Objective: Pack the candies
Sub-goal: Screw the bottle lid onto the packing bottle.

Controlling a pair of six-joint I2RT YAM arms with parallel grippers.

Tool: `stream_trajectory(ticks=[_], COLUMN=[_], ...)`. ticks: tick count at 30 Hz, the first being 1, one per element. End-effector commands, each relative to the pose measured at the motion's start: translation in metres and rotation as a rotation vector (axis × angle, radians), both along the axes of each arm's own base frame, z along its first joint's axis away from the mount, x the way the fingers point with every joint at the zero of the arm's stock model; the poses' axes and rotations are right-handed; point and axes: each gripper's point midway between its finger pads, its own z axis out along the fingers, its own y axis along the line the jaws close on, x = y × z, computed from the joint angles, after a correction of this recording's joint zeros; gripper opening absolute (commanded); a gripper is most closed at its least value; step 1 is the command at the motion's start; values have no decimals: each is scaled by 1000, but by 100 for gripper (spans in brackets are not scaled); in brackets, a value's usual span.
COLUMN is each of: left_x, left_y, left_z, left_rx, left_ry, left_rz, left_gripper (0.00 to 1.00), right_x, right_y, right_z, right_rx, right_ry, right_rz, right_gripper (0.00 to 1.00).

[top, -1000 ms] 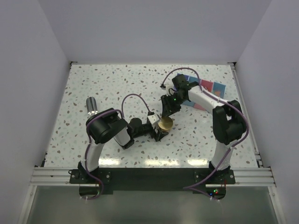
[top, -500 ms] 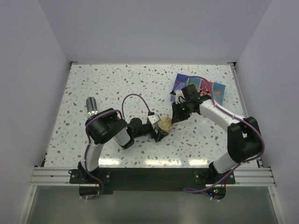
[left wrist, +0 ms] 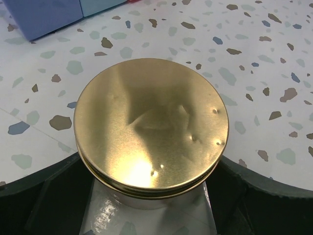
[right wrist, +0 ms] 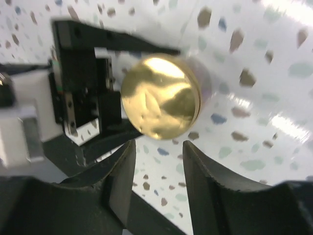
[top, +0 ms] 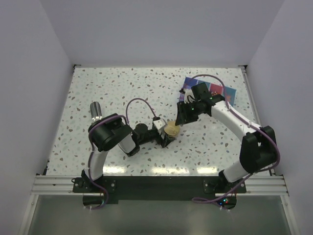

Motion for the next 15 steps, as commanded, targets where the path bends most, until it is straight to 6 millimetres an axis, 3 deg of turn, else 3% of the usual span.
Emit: stream_trajectory(ticks=[1, 7, 10, 15], left_x=[0, -1, -1, 0], left_y=[6, 5, 6, 4], left_z=[5, 6, 5, 3], left_rx=[-14, -14, -10, -6], left_ry=[8, 6, 9, 13], left_rz=[15, 7, 8, 10], left_gripper=[83, 83, 83, 83], right_x=[40, 70, 74, 64], right_y=[14, 39, 46, 51], right_z=[19, 13, -4, -16], right_rx=[12, 61, 78, 88], right_ry=[-84, -68, -23, -1], right_rz=[114, 207, 221, 277], right_gripper=[50, 50, 49, 47])
